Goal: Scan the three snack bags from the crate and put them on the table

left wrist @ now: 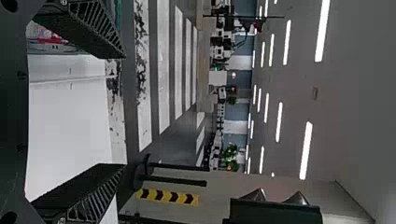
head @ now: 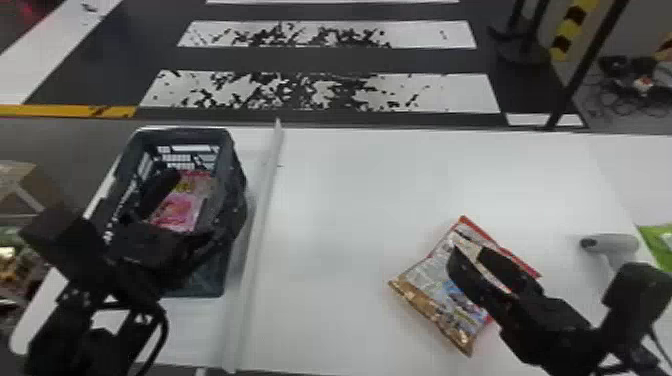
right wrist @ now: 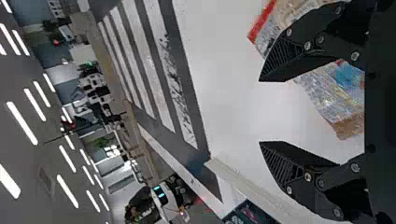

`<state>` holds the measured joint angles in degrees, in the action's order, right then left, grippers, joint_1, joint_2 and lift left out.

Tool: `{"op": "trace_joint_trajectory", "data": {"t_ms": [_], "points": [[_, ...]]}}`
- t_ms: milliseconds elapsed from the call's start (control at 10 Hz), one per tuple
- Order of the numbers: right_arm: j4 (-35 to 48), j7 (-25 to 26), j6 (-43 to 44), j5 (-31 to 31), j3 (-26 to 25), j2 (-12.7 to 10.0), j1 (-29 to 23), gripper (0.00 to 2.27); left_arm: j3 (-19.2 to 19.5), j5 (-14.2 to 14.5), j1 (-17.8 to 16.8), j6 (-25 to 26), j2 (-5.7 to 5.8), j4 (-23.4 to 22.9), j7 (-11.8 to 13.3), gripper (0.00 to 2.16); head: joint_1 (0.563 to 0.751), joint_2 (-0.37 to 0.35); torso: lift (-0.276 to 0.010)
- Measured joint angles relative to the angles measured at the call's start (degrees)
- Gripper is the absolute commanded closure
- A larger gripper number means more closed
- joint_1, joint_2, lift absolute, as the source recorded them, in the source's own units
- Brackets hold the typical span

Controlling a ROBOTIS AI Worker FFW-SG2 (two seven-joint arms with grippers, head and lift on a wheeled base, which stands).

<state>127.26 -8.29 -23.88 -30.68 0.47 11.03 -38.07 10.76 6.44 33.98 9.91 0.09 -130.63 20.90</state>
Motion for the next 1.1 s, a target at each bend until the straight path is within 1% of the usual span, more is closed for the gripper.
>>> {"op": "trace_joint_trajectory", "data": {"t_ms": [100, 300, 400, 600, 900, 1100], "points": [[0.5, -1.2, -6.6, -2.9, -0.2, -0.2, 0.0, 2.14, 0.5, 0.2, 0.4, -0.8, 0.0, -0.1, 0.0, 0.03, 0.695, 0.155, -0.094], [1.7, -3.4, -18.2, -6.9, -0.6, -0.3, -0.4, 2.17, 0.6, 0.3, 0.4, -1.0, 0.0, 0.0, 0.0, 0.03, 0.695, 0.227, -0.094], [2.1, -3.7, -22.3, -7.8, -0.8, -0.3, -0.8, 2.17, 0.6, 0.6, 0.2, -1.0, 0.0, 0.2, 0.1, 0.03, 0.695, 0.248, -0.094], [1.5, -3.3, -24.2, -7.3, -0.7, -0.6, -1.1, 2.17, 0.4, 0.9, 0.0, -1.1, 0.0, 0.6, 0.5, 0.02, 0.695, 0.252, -0.094], [-1.9, -1.3, -23.2, -3.5, -0.5, -1.8, 0.3, 2.17, -0.2, 0.9, -0.6, -1.2, 0.0, 1.8, 0.5, 0.02, 0.695, 0.221, -0.094], [-4.4, 1.3, -20.9, -0.6, -0.8, -2.6, 1.7, 2.17, -0.5, 0.9, -0.8, -1.2, 0.0, 2.1, 0.5, 0.02, 0.695, 0.17, -0.094]]}}
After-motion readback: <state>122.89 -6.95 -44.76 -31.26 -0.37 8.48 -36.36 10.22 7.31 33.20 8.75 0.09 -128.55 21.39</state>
